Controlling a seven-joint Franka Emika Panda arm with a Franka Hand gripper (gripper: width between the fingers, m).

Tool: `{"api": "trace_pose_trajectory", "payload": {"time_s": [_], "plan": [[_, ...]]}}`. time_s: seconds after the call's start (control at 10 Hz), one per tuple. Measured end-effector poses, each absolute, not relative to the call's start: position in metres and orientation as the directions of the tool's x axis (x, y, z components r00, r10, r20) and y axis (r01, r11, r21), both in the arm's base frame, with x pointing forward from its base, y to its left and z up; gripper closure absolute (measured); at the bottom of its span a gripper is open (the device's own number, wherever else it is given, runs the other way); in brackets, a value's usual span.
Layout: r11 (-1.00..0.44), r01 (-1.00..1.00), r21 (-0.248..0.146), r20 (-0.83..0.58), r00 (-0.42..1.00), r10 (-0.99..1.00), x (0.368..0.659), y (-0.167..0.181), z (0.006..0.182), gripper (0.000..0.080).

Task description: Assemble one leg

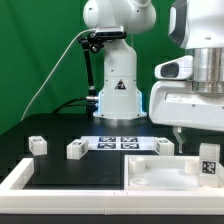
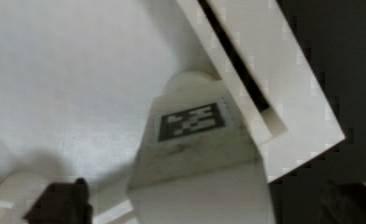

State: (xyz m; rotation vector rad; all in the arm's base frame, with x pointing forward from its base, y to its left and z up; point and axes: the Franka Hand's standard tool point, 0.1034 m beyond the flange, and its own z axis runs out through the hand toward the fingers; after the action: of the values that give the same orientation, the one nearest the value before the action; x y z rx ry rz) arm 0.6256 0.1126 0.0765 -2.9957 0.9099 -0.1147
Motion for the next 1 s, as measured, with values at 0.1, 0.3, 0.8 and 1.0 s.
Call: {"api": "trace_pose_trajectory", "payload": {"time_s": [0.1, 0.3, 0.8, 1.0], "plan": [[-0.831, -0.555, -0.03, 0.068, 0.829, -0.556, 0.626, 0.112, 0.076, 0.0178], [-0.834, -0.551, -0.027, 0.07, 0.831, -0.552, 0.626, 0.111, 0.077, 0.0483], [-0.747, -0.664, -0.026, 0.072, 0.744, -0.664, 0.626, 0.097, 0.077, 0.0483], [-0.748, -0.664, -0.021, 0.074, 0.745, -0.663, 0.626, 0.095, 0.077, 0.0483]]}}
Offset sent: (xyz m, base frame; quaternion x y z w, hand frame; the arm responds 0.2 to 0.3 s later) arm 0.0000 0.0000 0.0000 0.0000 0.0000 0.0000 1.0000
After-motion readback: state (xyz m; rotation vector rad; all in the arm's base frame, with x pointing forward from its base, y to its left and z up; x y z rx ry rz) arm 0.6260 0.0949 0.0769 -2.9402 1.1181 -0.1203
